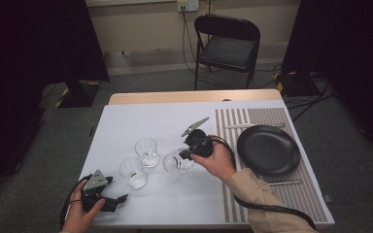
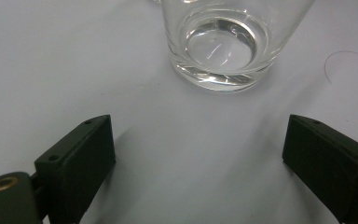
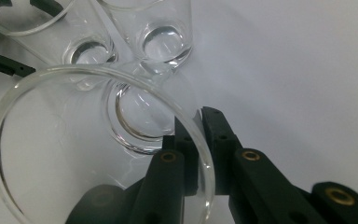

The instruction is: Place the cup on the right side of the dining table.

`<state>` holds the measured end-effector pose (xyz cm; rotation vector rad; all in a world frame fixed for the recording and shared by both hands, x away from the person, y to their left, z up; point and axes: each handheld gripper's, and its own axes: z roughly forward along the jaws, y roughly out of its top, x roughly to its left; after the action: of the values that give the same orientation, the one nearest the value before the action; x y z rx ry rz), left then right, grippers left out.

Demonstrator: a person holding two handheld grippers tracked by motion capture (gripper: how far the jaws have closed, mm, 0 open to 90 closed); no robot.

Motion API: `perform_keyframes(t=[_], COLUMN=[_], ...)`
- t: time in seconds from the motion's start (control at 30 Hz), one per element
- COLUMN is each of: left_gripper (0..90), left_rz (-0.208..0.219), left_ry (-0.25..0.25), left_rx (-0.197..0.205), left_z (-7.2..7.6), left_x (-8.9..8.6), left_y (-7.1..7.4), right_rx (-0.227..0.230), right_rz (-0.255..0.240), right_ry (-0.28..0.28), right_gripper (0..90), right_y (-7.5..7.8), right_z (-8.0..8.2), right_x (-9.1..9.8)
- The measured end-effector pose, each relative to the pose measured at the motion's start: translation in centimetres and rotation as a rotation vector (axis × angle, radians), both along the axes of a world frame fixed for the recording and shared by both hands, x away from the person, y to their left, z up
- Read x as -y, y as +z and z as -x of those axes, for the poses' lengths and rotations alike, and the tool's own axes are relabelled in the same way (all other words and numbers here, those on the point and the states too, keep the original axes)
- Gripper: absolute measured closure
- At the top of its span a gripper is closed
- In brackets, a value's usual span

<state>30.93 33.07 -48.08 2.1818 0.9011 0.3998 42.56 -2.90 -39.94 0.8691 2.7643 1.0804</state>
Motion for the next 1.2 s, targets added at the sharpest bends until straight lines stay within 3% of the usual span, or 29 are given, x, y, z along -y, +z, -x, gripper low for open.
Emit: perform_keyframes(t=[1.2], left_gripper=[8.3], left_rz=[0.0], left_ry=[0.0], left_rx=[0.0], left_z=[0.0], left_x=[0.0], left_y=[0.0], right_rx=[0.039], right_rz=[0.018], right_ry=[-0.13], right_gripper=[85.7], right_y=[1.1], right_z=[-1.7], right_x=[3.4])
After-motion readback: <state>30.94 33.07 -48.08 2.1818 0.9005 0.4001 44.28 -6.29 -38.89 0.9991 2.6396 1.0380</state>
